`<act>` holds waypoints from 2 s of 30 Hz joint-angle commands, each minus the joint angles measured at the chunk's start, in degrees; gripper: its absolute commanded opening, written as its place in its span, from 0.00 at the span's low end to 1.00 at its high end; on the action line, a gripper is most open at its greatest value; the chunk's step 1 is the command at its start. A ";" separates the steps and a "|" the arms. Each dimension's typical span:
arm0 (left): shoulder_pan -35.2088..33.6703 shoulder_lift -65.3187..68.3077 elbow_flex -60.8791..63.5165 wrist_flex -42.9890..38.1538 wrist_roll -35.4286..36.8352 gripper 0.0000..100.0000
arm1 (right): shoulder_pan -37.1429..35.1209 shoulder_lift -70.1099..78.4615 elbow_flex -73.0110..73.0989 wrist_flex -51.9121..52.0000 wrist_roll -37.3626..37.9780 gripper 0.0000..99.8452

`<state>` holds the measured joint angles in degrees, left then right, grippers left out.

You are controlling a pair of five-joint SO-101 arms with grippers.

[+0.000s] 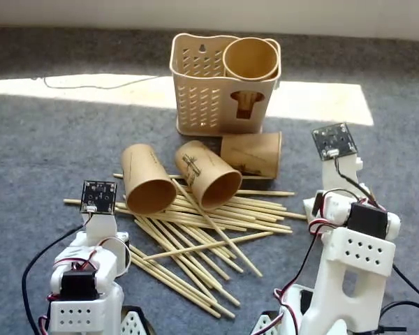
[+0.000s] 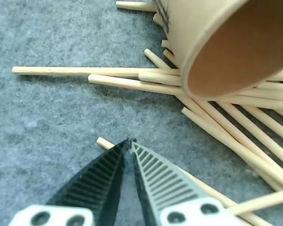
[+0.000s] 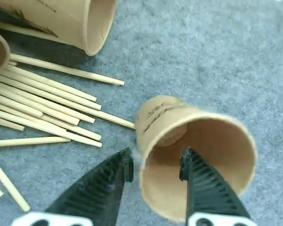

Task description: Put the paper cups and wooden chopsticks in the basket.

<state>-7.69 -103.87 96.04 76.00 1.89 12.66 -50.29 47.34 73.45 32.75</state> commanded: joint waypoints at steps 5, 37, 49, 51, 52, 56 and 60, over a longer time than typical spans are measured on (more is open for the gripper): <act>1.01 -0.66 1.01 0.09 0.26 0.01 | -0.66 -0.48 7.16 -6.55 -0.62 0.14; 1.01 -0.66 1.01 0.09 0.26 0.01 | -9.98 -0.40 -38.11 4.26 -0.88 0.01; 1.01 -0.66 1.01 0.09 0.26 0.01 | -19.91 0.04 -40.48 -17.36 -4.84 0.01; 1.01 -0.66 1.01 0.09 0.26 0.01 | -22.20 2.15 -40.40 -18.95 -4.66 0.01; 1.01 -0.66 1.01 0.09 0.26 0.01 | -22.99 3.82 -40.40 -19.38 -4.66 0.01; 1.01 -0.66 1.01 0.09 0.26 0.01 | -23.78 11.74 -41.36 -20.26 -4.57 0.01; 1.01 -0.66 1.01 0.09 0.26 0.01 | -23.87 19.56 -46.20 -20.79 -4.48 0.01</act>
<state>-7.69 -103.87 96.04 76.00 1.89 -10.29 -34.29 6.02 54.90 28.53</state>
